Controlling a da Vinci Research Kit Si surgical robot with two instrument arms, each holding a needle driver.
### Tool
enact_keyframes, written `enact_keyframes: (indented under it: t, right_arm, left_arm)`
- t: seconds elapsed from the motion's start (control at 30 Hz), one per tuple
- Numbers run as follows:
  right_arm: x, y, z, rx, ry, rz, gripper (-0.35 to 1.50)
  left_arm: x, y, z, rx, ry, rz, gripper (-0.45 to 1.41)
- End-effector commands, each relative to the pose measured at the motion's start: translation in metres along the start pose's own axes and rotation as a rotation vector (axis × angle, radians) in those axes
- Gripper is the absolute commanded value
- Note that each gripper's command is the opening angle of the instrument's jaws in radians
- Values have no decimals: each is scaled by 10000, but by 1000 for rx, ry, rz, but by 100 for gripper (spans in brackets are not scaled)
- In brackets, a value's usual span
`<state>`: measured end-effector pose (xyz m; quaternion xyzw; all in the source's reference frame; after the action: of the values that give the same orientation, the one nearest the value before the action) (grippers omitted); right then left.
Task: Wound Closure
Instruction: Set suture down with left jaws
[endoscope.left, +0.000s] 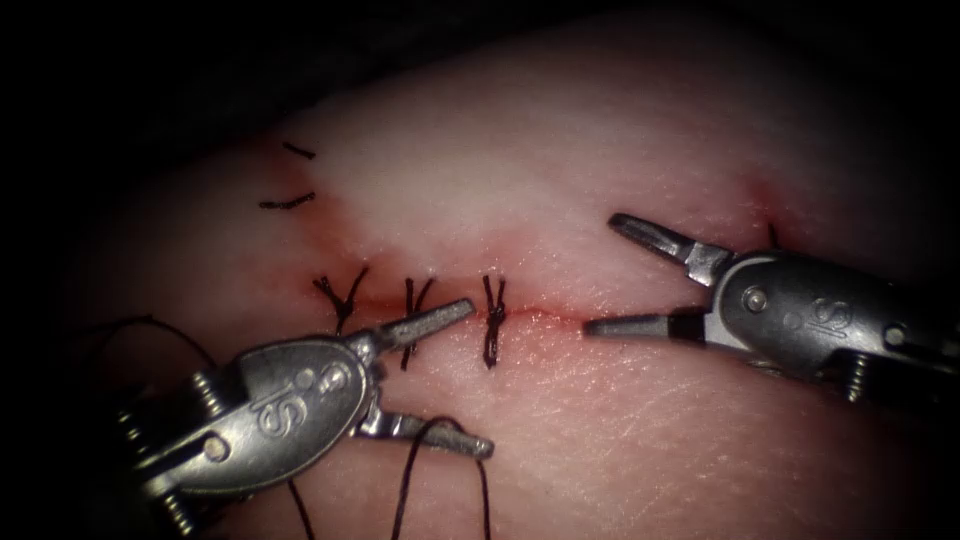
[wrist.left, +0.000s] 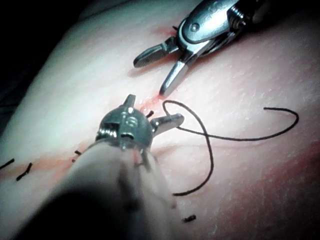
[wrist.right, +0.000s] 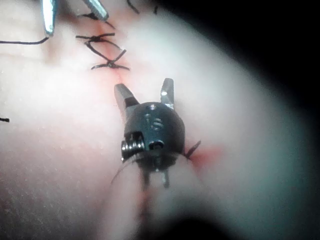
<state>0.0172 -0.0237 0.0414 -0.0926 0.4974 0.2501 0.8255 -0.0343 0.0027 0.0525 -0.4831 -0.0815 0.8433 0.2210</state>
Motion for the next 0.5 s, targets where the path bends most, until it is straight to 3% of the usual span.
enact_keyframes:
  t: [0.03, 0.17, 0.23, 0.3, 0.4, 0.5]
  right_arm:
    - [7, 1, 14, -1, 5, -6, 143]
    - [9, -1, 14, -1, 6, -12, 143]
    - [9, -1, 14, 0, 7, -12, 143]
    - [8, -1, 13, 0, 7, -12, 143]
    - [7, -1, 12, 1, 8, -14, 143]
    - [5, -3, 11, 2, 10, -17, 143]
  left_arm:
    - [1, -7, 9, 6, 0, 5, 32]
    - [-6, -10, 12, 19, -8, 5, 32]
    - [-6, -9, 13, 5, 1, 3, 41]
    - [-4, -1, 9, -70, 49, 9, 62]
    - [-7, 12, -4, -145, 88, 21, 68]
    - [-19, 20, -20, -176, 57, 43, 74]
